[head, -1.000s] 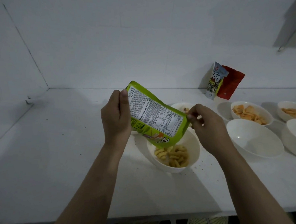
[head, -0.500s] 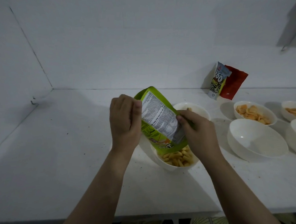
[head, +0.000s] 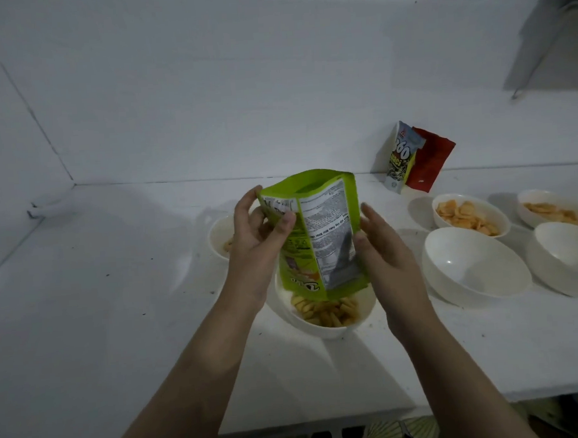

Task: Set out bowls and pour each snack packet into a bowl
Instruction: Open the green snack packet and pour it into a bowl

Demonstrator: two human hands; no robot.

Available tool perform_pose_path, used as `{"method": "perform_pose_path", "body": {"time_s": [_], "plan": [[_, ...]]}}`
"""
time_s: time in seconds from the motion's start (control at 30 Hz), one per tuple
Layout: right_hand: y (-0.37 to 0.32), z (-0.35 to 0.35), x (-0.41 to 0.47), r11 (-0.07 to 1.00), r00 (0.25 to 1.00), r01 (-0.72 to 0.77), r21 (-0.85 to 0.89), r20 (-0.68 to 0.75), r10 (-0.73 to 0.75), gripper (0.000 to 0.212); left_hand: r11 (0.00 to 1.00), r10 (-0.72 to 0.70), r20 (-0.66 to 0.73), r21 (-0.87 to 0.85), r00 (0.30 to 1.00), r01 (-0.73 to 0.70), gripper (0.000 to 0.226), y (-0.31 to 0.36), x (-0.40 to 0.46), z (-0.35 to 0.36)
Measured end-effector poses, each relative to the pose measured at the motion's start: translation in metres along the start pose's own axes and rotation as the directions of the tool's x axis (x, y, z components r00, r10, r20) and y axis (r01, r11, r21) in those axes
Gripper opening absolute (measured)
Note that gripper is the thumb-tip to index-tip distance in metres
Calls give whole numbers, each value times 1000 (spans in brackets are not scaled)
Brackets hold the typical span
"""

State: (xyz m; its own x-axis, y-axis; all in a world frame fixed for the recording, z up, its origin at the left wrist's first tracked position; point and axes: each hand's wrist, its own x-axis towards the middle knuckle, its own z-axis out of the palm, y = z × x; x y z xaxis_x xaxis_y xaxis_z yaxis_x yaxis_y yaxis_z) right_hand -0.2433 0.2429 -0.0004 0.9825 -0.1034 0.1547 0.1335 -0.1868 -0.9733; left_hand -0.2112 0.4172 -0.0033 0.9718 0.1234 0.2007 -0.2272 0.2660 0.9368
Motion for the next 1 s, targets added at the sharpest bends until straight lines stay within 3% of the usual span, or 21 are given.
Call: {"method": "perform_pose_path", "body": {"time_s": [0.07, 0.13, 0.27, 0.33, 0.43, 0.57, 0.73, 0.87, 1.0], "plan": [[-9, -5, 2, 995, 994, -17, 96, 108, 6, 28, 1000, 21, 31, 4, 999, -22, 58, 1, 0, 5], [-16, -13, 7, 974, 993, -54, 219, 117, 29, 31, 999, 38, 68, 29, 997, -40, 53, 3, 0, 9], [-27, -22, 14, 963, 972, -46, 264, 233, -18, 34, 995, 43, 113, 89, 993, -53, 50, 6, 4, 9], [-28, -23, 18, 947, 975, -56, 317, 221, -16, 45, 991, 41, 158, 121, 987, -61, 50, 6, 6, 8], [-28, -21, 23, 945, 979, -46, 323, 202, -22, 40, 992, 29, 196, 112, 980, -52, 44, 7, 7, 10], [-27, -21, 26, 940, 1000, -4, 342, 23, -4, 29, 987, 78, 115, 129, 990, -93, 37, 11, 7, 13], [-32, -18, 25, 951, 987, -73, 300, 159, 25, 39, 961, 129, 96, 234, 987, -148, 30, 11, 8, 12], [-38, -12, 23, 941, 998, -3, 339, 67, -21, 22, 942, 186, 65, 271, 980, -197, 21, 9, 6, 12], [-43, -8, 21, 944, 999, 24, 328, 30, -36, 22, 919, 242, 15, 317, 970, -234, 21, 8, 4, 13]]}}
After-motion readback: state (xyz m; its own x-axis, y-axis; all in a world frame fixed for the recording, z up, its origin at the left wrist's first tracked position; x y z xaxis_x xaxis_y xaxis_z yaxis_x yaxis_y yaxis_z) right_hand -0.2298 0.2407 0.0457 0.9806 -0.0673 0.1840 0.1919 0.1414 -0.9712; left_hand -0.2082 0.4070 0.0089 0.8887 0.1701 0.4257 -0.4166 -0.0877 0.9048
